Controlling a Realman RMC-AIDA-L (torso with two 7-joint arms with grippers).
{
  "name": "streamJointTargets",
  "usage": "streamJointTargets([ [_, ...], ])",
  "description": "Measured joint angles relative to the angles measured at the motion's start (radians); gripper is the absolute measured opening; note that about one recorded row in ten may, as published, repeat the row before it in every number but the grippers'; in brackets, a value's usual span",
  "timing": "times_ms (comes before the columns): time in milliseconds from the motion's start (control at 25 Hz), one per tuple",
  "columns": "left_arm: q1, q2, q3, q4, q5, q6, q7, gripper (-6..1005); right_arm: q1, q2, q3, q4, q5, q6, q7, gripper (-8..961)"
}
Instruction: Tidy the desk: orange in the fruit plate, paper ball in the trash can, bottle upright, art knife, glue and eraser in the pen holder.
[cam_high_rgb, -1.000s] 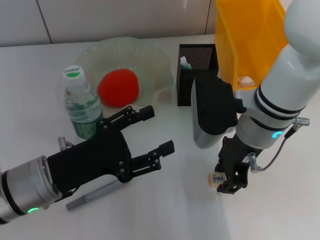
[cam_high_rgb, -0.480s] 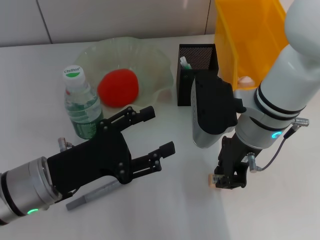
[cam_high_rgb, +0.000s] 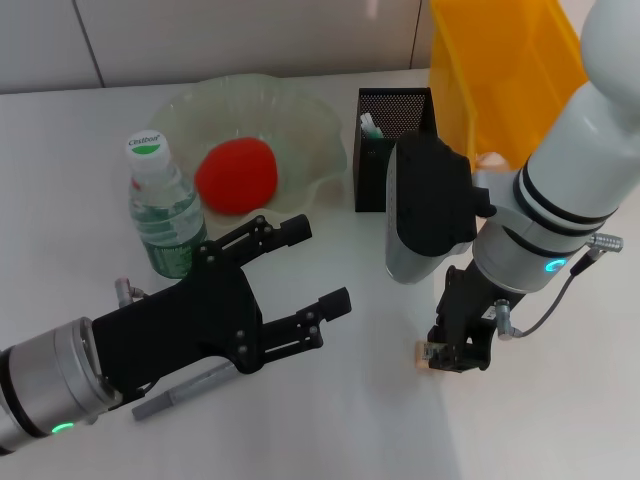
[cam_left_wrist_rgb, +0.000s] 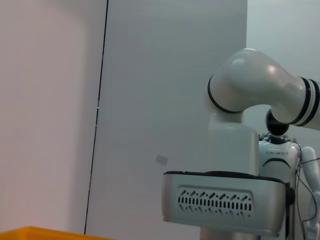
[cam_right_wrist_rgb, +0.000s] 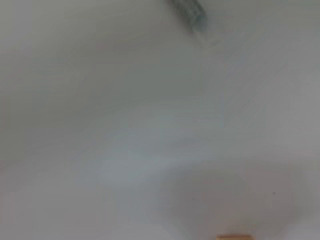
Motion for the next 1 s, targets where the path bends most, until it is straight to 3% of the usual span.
streamJointTargets([
  [280,0.009,0.0,0.0,0.0,0.0,0.005,0.0,801,-0.021,-0.002,0.031,-0.07,-0.004,-0.018,0.012,235],
  [640,0.01,-0.001,-0.001,0.0,0.0,0.009,0.0,801,0.006,-0.004,0.207,-0.226,-0.117,-0.042,0.092,235],
  [760,0.007,-0.001,0.0,0.0,0.0,0.01,0.0,801,0.04,-0.004,0.26,-0.243,-0.188,0.014,0.15,234],
  [1000,-0.002,-0.002,0.0,0.005,0.0,0.014,0.0,801,0.058,-0.004,0.267,-0.246,-0.211,0.116,0.165,232],
])
